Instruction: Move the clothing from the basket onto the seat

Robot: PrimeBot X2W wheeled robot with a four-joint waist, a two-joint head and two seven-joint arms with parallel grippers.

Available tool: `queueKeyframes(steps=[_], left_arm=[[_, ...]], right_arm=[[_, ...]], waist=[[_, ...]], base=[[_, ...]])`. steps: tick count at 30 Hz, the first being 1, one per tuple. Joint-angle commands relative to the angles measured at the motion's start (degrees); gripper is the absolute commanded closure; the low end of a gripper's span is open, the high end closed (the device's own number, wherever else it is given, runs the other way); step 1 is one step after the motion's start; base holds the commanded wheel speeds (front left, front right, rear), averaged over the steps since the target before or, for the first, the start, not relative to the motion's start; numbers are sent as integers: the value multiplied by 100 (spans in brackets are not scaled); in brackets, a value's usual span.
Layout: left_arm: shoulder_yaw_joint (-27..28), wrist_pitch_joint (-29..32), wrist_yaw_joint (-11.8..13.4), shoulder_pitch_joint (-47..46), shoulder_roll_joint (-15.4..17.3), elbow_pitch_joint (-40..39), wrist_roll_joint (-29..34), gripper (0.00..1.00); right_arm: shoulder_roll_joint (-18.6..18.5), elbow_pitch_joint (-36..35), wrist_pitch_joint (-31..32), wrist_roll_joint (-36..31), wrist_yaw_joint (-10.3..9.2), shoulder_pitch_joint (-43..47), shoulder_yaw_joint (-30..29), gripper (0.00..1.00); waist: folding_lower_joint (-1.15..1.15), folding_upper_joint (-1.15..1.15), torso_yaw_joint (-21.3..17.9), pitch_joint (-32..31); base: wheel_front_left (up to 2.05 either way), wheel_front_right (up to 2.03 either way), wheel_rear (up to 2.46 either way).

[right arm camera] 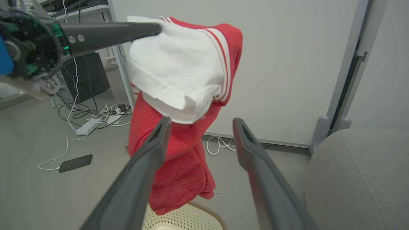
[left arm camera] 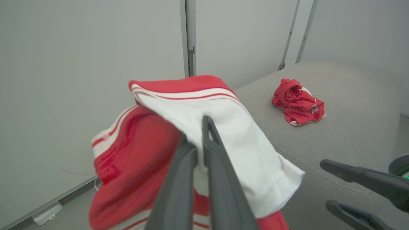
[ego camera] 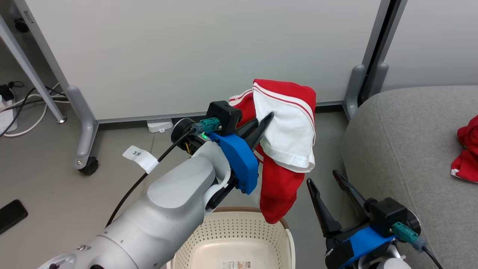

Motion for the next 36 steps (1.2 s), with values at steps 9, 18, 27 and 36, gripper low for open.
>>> queueKeyframes(steps=[9,18,27,36], left_arm=[[-115,-42,-13,-63,-68,73,14,100],[-199,-70,-13,-93,-116,159,8,100],[-241,-103,-14,-198,-179,190,-11,100],[-307,-82,-14,-247,-223,136,-31,100]], right_arm=[[-5,66,94,180,3,106,166,0],[-5,821,451,305,3,-448,710,0],[-6,1863,579,697,3,-1311,1251,0],[-6,2839,420,837,3,-2067,1449,0]], waist=[[1,0,-14,-47],[1,0,-23,-13],[1,0,-4,77],[1,0,85,100]], base=[[0,0,0],[0,0,0],[0,0,0],[0,0,0]])
